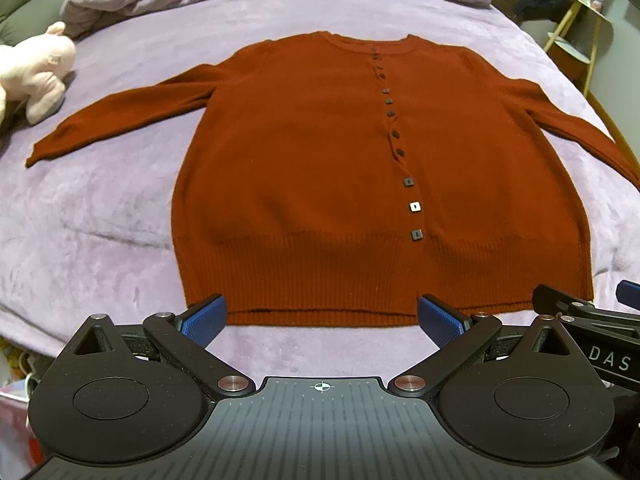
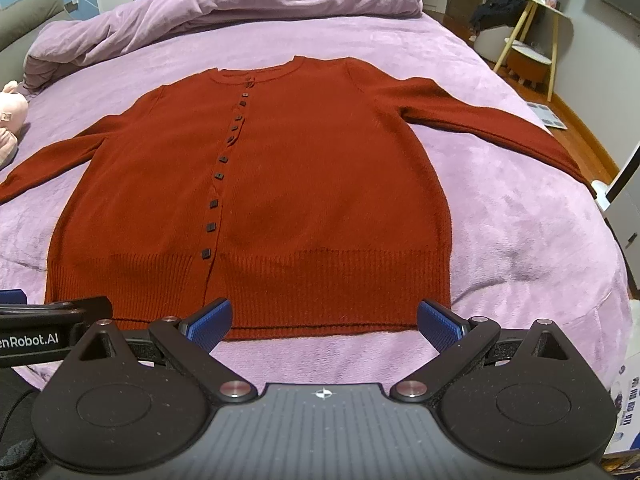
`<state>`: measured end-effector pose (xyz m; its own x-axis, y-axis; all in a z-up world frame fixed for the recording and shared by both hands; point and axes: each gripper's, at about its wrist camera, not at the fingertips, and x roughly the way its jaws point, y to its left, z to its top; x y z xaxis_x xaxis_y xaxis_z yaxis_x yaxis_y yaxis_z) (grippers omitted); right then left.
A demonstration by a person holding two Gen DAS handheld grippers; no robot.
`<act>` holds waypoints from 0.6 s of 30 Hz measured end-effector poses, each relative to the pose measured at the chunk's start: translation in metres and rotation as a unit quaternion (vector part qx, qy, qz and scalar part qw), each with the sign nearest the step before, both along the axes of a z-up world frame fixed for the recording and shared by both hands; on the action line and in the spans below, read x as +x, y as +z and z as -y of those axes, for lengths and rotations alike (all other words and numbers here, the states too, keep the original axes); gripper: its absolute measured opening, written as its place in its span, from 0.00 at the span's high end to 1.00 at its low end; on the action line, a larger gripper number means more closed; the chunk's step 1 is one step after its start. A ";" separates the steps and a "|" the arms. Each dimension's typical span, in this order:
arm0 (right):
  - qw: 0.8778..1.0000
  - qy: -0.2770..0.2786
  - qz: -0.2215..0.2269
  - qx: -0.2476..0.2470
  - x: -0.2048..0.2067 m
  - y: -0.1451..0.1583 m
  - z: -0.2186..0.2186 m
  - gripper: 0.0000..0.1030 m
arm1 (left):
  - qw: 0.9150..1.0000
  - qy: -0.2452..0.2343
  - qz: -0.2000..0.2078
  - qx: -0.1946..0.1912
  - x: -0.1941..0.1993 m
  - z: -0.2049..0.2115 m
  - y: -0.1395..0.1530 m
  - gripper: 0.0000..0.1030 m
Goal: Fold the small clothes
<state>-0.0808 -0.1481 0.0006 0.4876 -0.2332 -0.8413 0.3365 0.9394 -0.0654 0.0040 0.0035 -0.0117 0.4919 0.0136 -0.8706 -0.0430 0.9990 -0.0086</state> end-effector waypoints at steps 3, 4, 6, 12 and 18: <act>1.000 0.000 0.000 0.003 0.000 -0.001 0.001 0.04 | 1.000 0.001 -0.002 0.002 0.001 0.000 -0.001 0.00; 1.000 0.000 0.000 0.004 0.000 -0.001 0.001 0.04 | 1.000 0.001 -0.002 0.002 0.001 0.000 -0.001 0.00; 1.000 0.001 0.000 0.006 0.000 -0.002 0.002 0.04 | 1.000 0.001 -0.005 0.003 0.002 0.001 -0.002 0.00; 0.998 0.013 0.027 0.054 -0.002 0.000 0.013 0.04 | 1.000 -0.002 -0.009 -0.003 0.005 0.000 -0.005 0.00; 0.973 0.010 0.146 0.176 -0.011 -0.004 0.059 0.04 | 1.000 0.000 0.002 -0.031 0.013 -0.006 -0.008 0.00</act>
<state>-0.0919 -0.2070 -0.0029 0.7193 0.0570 -0.6924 0.2733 0.8930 0.3574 0.0167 0.0091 -0.0193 0.4953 -0.0408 -0.8678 -0.0427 0.9965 -0.0713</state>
